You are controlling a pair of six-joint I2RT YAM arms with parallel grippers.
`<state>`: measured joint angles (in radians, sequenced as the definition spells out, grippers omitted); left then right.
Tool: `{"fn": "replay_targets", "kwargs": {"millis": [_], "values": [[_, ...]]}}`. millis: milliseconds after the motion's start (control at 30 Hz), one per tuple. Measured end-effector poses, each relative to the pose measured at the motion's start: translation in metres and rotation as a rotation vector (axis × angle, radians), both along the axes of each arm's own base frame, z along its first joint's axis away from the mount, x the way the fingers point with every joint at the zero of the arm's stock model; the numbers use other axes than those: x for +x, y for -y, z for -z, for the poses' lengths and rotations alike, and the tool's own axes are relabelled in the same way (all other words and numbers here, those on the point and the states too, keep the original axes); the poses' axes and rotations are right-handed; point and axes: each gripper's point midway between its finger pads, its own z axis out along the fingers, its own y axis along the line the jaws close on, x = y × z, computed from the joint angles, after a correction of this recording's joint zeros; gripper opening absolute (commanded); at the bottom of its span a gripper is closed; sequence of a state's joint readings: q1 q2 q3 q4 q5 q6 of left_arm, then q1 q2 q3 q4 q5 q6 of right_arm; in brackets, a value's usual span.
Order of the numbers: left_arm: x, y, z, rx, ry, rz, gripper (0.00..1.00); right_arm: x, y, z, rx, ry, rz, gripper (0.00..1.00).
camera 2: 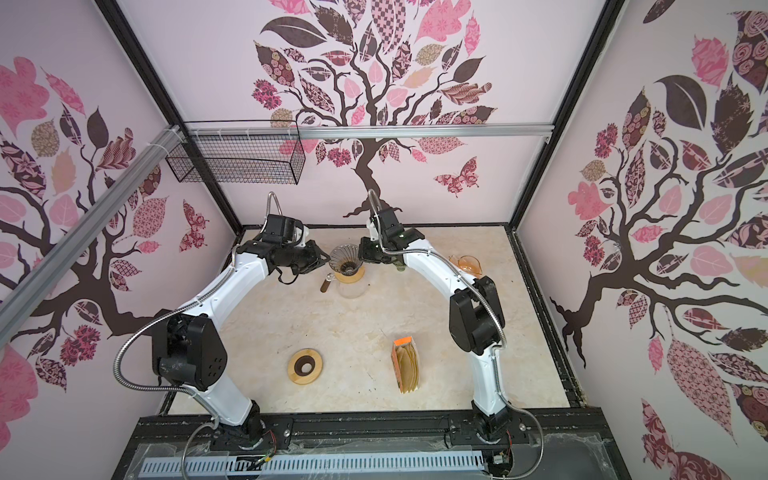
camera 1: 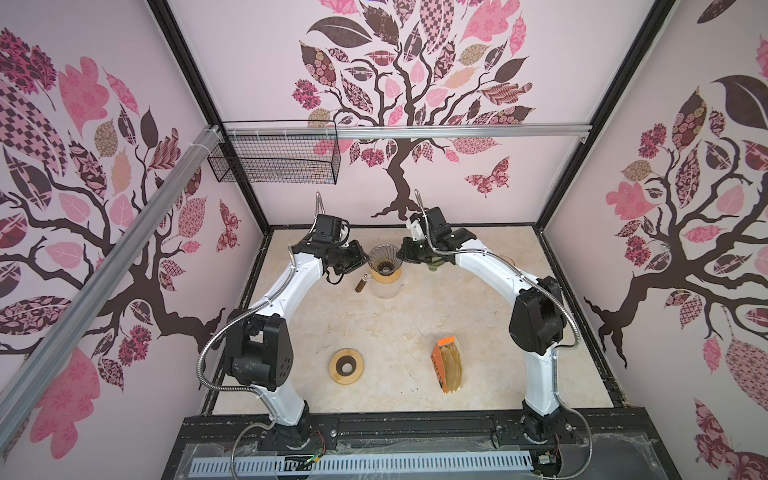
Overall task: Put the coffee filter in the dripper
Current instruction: 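Hold the dripper on the ring with the right gripper while left gripper approaches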
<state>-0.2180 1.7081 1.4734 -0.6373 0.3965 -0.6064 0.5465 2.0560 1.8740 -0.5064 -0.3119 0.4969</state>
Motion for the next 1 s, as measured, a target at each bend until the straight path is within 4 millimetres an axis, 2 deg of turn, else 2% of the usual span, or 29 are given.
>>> {"fn": "replay_targets", "kwargs": {"millis": [400,667,1000], "values": [[0.008,0.004,0.000,-0.009,-0.003,0.000,0.20,0.001,0.002,0.000,0.002,-0.001,0.002,0.00],[0.012,0.010,0.007,-0.016,-0.023,0.009,0.12,0.004,-0.001,0.000,0.003,-0.001,-0.003,0.00],[0.013,0.012,0.007,-0.013,-0.012,0.029,0.00,0.007,-0.003,0.001,0.010,-0.007,-0.011,0.00]]}}
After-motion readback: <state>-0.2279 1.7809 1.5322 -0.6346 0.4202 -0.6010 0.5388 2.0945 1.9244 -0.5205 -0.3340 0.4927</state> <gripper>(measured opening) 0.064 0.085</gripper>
